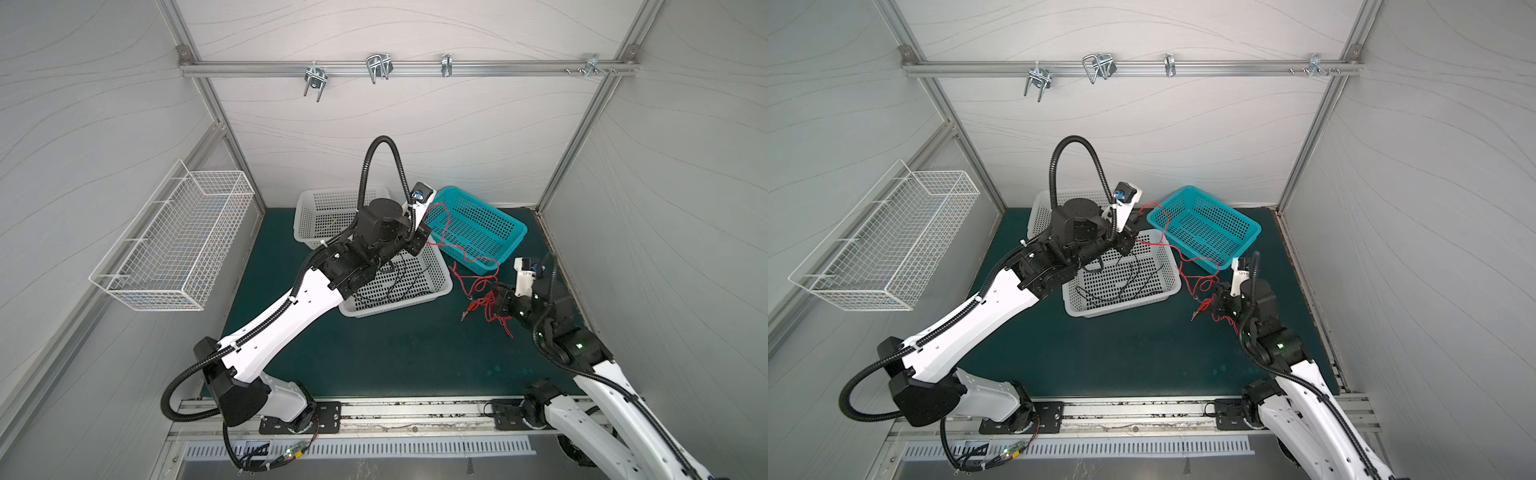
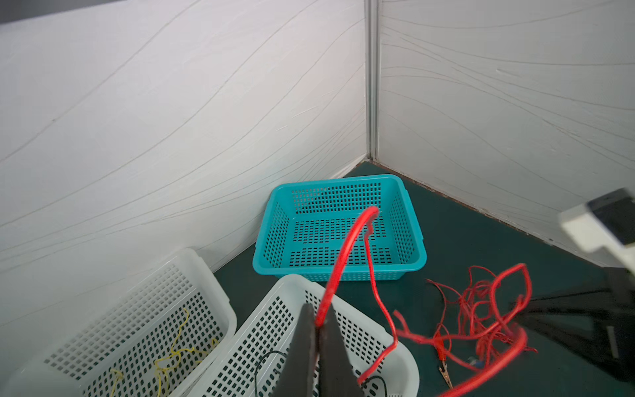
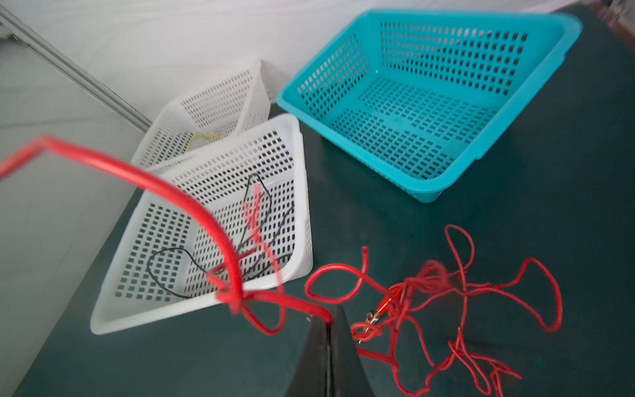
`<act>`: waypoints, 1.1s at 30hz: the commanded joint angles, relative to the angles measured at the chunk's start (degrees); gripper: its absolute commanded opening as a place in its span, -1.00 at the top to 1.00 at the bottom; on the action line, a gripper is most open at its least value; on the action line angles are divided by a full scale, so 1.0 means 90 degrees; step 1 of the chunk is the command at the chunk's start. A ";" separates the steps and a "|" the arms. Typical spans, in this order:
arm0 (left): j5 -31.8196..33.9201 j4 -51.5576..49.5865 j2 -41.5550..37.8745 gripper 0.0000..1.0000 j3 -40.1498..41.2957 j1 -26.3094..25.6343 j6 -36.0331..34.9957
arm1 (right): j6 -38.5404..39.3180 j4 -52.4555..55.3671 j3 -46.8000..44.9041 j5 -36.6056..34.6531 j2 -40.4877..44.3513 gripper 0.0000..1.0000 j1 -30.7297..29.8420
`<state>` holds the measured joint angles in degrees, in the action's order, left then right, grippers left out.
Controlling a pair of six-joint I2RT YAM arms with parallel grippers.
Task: Untangle and sort cables by color
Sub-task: Untie the cable.
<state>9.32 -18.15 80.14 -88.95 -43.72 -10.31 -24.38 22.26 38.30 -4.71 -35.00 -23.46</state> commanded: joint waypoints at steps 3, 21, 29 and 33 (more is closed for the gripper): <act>-0.0017 0.0257 -0.0260 1.00 0.0236 0.0164 0.0171 | 0.0516 0.0298 0.0501 0.0575 0.0540 1.00 0.0065; -0.2237 0.0730 -0.0066 1.00 0.0751 0.0033 0.0324 | 0.0545 -0.0393 0.1258 0.0620 -0.0480 1.00 0.0068; -0.3092 0.0860 0.0039 1.00 0.0947 -0.0153 0.0191 | 0.0237 -0.0737 0.0974 0.0703 -0.0639 1.00 0.0068; -0.3342 0.0801 0.0364 1.00 0.0817 -0.0303 0.0166 | 0.0248 -0.0745 0.1055 0.0826 -0.0709 1.00 0.0063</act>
<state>-16.67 -13.45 81.14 -80.75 -45.54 -7.53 -21.61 17.96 46.89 1.80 -41.28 -23.11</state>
